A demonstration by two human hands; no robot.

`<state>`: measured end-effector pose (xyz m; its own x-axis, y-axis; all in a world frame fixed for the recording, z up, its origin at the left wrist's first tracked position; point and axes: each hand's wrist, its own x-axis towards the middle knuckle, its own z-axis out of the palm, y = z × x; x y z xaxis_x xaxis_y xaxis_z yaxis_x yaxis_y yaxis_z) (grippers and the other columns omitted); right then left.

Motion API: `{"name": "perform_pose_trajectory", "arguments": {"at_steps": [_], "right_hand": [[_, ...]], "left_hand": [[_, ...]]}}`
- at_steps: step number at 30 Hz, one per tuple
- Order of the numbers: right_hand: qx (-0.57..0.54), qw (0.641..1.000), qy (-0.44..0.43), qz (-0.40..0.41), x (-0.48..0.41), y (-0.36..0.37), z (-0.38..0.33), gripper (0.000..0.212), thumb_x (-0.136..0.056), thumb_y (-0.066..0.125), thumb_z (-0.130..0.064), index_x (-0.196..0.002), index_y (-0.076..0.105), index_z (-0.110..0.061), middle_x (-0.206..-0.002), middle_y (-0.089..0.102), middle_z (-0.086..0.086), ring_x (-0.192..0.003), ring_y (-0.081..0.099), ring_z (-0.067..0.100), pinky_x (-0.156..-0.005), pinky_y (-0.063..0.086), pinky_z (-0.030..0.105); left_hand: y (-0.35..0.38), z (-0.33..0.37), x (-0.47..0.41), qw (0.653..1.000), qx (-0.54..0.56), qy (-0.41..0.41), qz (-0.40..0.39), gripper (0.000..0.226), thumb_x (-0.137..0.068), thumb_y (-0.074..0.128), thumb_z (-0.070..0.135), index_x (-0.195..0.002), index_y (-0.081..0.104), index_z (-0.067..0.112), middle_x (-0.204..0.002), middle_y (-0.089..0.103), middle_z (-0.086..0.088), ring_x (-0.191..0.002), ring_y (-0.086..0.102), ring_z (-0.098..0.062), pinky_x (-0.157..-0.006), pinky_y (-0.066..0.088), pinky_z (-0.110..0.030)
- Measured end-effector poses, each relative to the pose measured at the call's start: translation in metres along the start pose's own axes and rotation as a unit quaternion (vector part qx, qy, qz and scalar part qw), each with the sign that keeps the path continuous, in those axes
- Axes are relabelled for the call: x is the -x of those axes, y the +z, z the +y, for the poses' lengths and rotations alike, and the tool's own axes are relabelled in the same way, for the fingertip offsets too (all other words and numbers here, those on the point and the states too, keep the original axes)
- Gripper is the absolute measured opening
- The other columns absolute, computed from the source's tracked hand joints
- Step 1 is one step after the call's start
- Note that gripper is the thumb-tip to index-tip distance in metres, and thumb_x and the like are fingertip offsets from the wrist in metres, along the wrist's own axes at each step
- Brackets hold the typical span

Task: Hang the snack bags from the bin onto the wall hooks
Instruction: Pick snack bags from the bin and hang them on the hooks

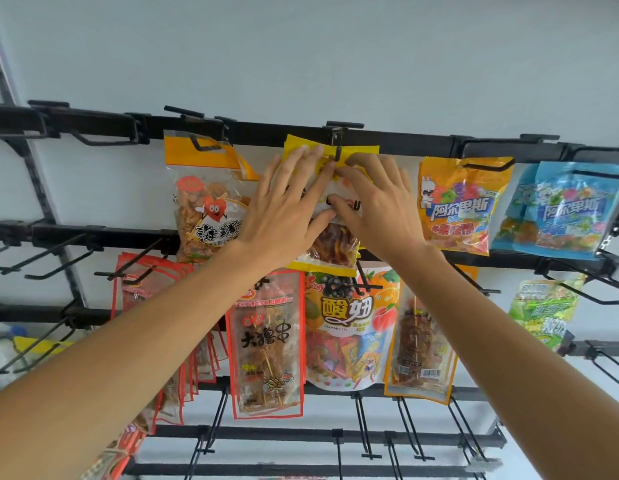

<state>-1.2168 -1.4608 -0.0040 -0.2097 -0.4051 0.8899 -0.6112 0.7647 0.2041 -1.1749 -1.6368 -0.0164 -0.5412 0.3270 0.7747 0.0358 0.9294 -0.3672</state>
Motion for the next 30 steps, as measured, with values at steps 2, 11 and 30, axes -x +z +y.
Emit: {"name": "perform_pose_trajectory", "arguments": {"at_steps": [2,11,30], "right_hand": [[0.001,1.0,0.002,-0.008,-0.002,0.002,0.0,0.038,-0.094,0.054,-0.041,-0.119,0.064,-0.014,-0.124,0.059,0.003,-0.117,0.05,0.024,-0.093,0.041,0.036],[-0.023,0.996,0.043,-0.073,0.004,-0.013,-0.013,0.04,-0.094,0.053,-0.029,-0.131,0.057,-0.015,-0.135,0.054,0.002,-0.127,0.045,0.024,-0.103,0.039,0.039],[-0.195,0.929,0.079,-0.306,0.026,-0.106,-0.071,0.028,-0.095,0.052,-0.035,-0.117,0.063,-0.02,-0.115,0.065,0.004,-0.1,0.062,0.024,-0.085,0.052,0.038]], "left_hand": [[0.003,0.001,-0.001,1.0,0.001,-0.009,-0.012,0.066,-0.101,0.024,0.053,-0.154,0.023,0.014,-0.162,0.016,-0.015,-0.149,0.016,-0.034,-0.119,0.019,-0.05],[-0.01,0.003,-0.001,0.996,0.026,-0.015,-0.085,0.066,-0.1,0.026,0.05,-0.154,0.021,0.014,-0.162,0.014,-0.015,-0.149,0.012,-0.034,-0.117,0.021,-0.053],[-0.135,-0.009,0.074,0.941,0.111,-0.08,-0.31,0.054,-0.103,0.031,0.045,-0.154,0.019,0.031,-0.162,0.015,0.001,-0.148,0.007,-0.023,-0.117,0.007,-0.048]]}}
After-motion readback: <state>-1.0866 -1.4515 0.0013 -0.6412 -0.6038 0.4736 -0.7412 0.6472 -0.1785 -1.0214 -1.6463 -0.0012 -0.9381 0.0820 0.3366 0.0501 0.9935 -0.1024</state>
